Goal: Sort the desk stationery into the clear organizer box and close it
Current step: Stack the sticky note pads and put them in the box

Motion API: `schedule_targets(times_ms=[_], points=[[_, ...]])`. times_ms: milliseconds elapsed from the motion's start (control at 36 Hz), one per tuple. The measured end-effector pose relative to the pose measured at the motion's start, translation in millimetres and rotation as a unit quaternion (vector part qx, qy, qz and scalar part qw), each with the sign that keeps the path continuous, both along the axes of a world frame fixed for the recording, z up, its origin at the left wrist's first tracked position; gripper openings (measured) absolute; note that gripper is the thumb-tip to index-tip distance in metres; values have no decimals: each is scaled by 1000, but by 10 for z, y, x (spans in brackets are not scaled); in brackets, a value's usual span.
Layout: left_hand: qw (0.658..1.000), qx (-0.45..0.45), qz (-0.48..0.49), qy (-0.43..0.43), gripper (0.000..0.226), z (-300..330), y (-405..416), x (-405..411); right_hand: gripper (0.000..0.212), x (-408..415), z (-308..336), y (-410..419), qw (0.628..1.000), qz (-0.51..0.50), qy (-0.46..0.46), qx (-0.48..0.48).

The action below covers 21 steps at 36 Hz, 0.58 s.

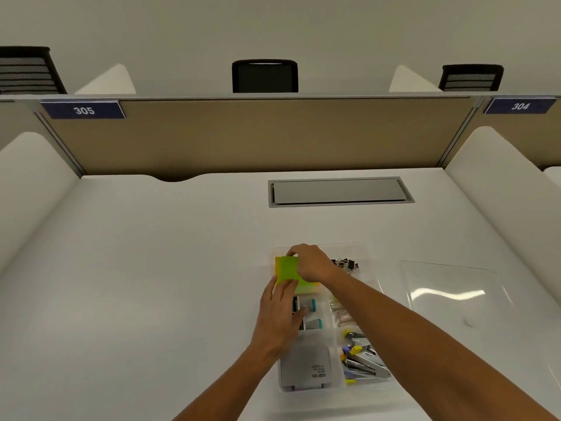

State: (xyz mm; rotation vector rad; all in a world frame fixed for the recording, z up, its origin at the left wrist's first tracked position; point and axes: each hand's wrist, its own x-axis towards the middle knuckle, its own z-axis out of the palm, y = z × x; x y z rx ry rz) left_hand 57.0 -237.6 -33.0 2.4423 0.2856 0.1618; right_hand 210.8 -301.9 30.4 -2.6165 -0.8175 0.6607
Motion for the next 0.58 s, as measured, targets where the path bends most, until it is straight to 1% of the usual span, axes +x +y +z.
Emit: schedule_targets(times_ms=[139, 250, 306, 583], points=[[1000, -20, 7, -10, 57, -39, -4, -22, 43, -63, -71, -31, 996, 35, -66, -40], [1000, -18, 8, -9, 58, -43, -17, -20, 49, -138, -97, -52, 988, 49, -128, -72], [1000, -18, 9, -8, 58, -48, -19, -21, 47, -169, -96, -58, 983, 58, -155, -77], [1000, -21, 20, -2, 57, -89, -12, -17, 47, -236, -4, -149, 988, 35, -148, -39]])
